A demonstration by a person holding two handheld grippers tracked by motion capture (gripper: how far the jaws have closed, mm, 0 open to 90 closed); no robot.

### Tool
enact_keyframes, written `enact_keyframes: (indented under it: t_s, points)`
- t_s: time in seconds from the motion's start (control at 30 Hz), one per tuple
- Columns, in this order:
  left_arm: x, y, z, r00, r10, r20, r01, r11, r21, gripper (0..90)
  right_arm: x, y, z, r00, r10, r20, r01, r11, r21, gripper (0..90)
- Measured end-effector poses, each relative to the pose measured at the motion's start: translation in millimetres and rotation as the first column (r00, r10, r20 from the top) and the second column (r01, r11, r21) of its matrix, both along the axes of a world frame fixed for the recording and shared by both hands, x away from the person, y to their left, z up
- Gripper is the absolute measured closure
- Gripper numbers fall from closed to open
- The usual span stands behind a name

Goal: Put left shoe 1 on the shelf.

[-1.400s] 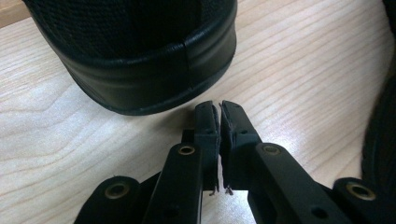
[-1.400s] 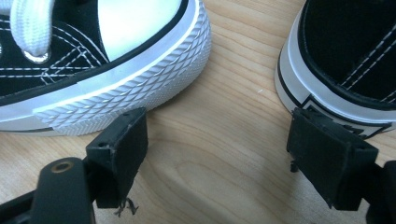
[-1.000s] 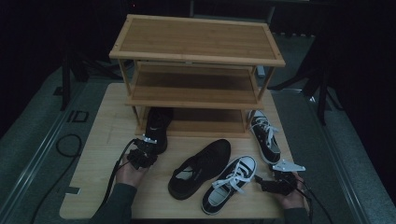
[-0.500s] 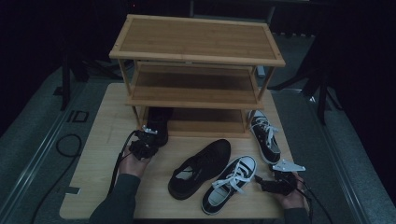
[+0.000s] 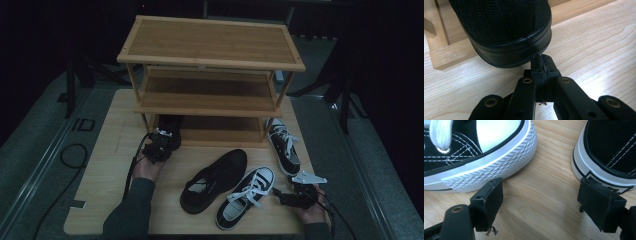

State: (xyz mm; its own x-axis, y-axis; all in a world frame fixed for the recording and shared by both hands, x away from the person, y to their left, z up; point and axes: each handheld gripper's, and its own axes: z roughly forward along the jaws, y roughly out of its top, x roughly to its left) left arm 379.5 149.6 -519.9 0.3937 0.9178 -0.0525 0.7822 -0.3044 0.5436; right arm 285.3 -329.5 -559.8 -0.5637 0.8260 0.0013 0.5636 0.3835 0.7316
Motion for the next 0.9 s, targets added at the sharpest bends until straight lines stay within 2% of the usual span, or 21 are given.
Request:
enact_keyframes:
  t_s: [0.13, 0.27, 0.4, 0.57, 0.67, 0.9]
  points:
    - [0.2, 0.5, -0.5, 1.0, -0.003, -0.002, 0.002, 0.9998, -0.018, 87.8, 0.0, 0.0, 0.0, 1.0, 0.0, 0.0, 0.0, 1.0, -0.001, 20.4]
    - [-3.7, 0.8, -1.6, 0.9991, -0.039, -0.017, 0.038, 0.9979, -0.052, 78.2, 0.0, 0.0, 0.0, 1.0, 0.0, 0.0, 0.0, 1.0, 0.0, 20.4]
    - [-11.1, 0.2, -0.2, 0.9964, -0.084, -0.013, 0.082, 0.9932, -0.082, 67.9, 0.0, -0.1, 0.0, 1.0, 0.0, 0.0, 0.0, 1.0, -0.001, 20.4]
    - [-20.5, -0.5, 7.7, 0.9883, -0.152, 0.008, 0.152, 0.9809, -0.121, 59.1, 0.0, -0.1, 0.0, 1.0, 0.0, 0.0, 0.0, 1.0, -0.001, 20.4]
    - [-26.1, -2.1, 14.6, 0.9824, -0.183, 0.034, 0.186, 0.9742, -0.127, 56.7, 0.0, 0.0, 0.0, 1.0, 0.0, 0.0, 0.0, 1.0, 0.0, 20.4]
    - [-35.8, -5.7, 30.2, 0.9692, -0.235, 0.075, 0.245, 0.9518, -0.185, 53.9, 0.0, 0.0, 0.0, 1.0, 0.0, 0.0, 0.0, 1.0, -0.001, 20.4]
